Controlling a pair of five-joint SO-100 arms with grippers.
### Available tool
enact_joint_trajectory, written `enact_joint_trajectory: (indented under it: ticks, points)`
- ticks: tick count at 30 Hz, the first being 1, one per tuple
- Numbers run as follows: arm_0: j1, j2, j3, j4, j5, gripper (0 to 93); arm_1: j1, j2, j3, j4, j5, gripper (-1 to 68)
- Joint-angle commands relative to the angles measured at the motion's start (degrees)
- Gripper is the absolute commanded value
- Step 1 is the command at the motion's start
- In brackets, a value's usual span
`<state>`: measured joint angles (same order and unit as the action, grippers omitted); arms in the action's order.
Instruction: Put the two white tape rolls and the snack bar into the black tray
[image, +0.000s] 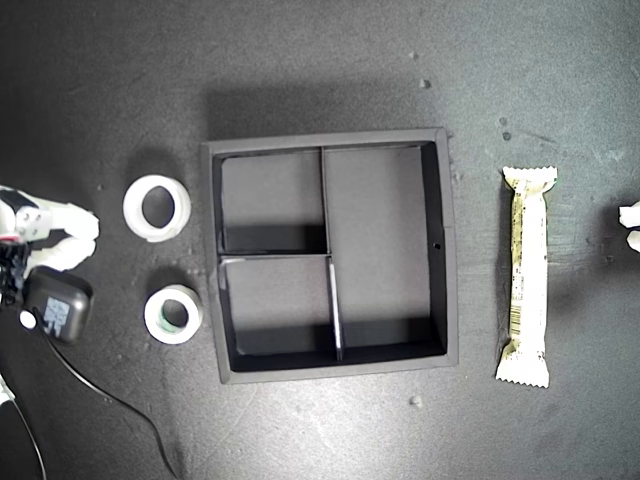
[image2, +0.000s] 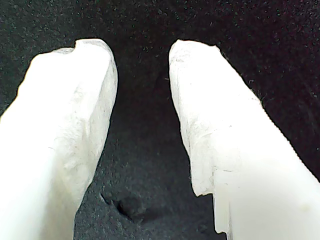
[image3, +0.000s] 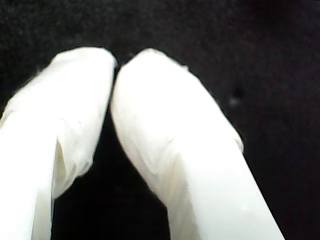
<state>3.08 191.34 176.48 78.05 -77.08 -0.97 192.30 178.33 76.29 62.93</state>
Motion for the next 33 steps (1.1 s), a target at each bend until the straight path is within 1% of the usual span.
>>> enact_joint_trajectory:
  ticks: [1,23,24,25,28,29,31,33]
  points:
    - [0.09,2.72,3.34,1.85,0.44,0.4,0.00,-0.26,0.70,0.44,-1.32,7.0]
    - [0.09,2.72,3.34,1.85,0.44,0.4,0.00,-0.26,0.70,0.44,-1.32,7.0]
    - [-0.53,2.72,3.34,1.85,0.53,0.4,0.00,-0.26,0.70,0.44,-1.32,6.9]
    - [-3.25,2.72,3.34,1.85,0.35,0.3,0.09,-0.26,0.70,0.44,-1.05,7.0]
    - [-16.61,2.64,3.34,1.85,-0.35,0.4,0.44,-0.26,0.70,0.44,-0.97,6.9]
    - [-20.30,2.64,3.34,1.85,-0.35,0.4,0.53,-0.26,0.70,0.44,-0.62,6.9]
    - [-26.19,2.81,3.34,1.85,0.35,0.4,0.62,-0.26,0.70,0.44,-0.44,6.9]
    - [-30.15,2.90,3.34,1.85,0.88,0.5,0.88,-0.26,0.70,0.44,-0.44,6.9]
